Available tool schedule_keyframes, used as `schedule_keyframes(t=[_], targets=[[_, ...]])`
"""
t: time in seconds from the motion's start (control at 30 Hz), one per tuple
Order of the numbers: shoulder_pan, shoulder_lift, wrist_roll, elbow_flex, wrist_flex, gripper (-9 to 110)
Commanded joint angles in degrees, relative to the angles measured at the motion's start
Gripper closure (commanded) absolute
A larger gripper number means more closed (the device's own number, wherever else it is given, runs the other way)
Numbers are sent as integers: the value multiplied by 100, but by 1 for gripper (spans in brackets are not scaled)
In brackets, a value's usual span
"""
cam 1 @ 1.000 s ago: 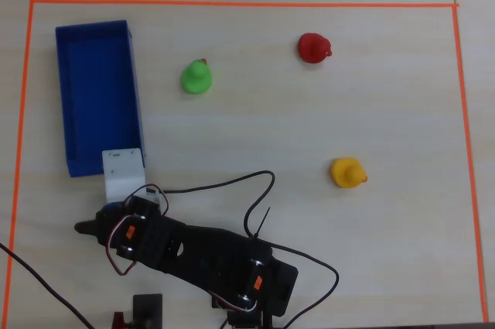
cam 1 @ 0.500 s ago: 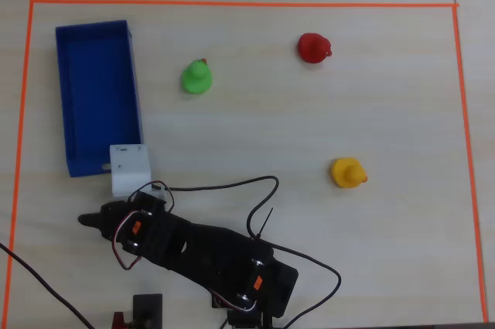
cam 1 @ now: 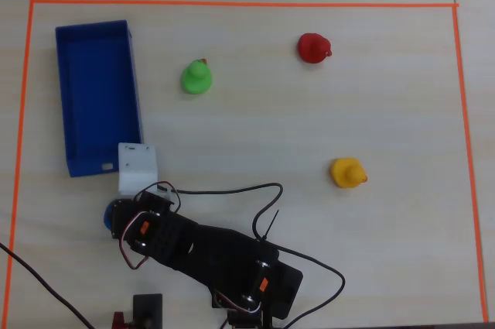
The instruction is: Grasp blue duck and put it into box.
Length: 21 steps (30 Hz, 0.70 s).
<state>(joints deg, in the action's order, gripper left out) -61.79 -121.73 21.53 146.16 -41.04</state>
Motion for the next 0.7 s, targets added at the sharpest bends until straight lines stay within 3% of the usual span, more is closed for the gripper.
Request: schedule_keyframes(t=[0.0,0.2,0.3,0.47,0.67], targets=[[-70,-44,35,35,26,101],[26,-202,158,18,-264,101],[492,-659,352,-334,-976,101],[1635,-1239,281,-2171,-2320,101],[2575,0,-519,-3762,-1942,101]])
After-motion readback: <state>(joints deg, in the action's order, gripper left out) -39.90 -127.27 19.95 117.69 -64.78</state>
